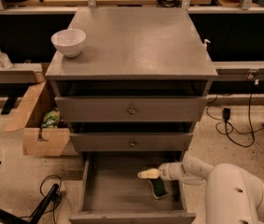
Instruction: Place sponge into bottom drawer
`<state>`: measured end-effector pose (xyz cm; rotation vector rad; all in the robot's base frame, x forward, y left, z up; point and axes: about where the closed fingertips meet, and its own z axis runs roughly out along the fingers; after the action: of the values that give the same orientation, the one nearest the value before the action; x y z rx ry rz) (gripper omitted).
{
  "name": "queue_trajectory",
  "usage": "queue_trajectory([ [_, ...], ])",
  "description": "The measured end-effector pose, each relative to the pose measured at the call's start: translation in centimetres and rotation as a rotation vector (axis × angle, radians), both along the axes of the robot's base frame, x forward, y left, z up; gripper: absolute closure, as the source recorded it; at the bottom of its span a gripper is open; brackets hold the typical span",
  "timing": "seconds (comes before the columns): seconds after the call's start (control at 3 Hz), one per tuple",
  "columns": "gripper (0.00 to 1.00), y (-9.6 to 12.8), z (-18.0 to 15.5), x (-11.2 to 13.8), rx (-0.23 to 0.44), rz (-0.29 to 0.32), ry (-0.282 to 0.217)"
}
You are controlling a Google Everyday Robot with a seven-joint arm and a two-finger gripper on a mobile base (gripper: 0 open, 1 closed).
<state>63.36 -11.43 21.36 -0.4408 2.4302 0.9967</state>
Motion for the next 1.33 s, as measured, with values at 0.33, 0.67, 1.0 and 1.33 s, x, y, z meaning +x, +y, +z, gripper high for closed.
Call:
queue_trajectory([
  [0.33,0.00,-3.4,5.0,-1.6,-0.066,0.046,-0.095],
  [0.67,0.00,-5.6,10.8,-5.6,-0.152,0.174,-0.153],
  [1.0,0.00,-7.8,16.7,-11.9,-0.224,0.345,-0.174],
  [1.33,0.00,-10.3,27.1,-15.7,-0.290,0.455,-0.264],
])
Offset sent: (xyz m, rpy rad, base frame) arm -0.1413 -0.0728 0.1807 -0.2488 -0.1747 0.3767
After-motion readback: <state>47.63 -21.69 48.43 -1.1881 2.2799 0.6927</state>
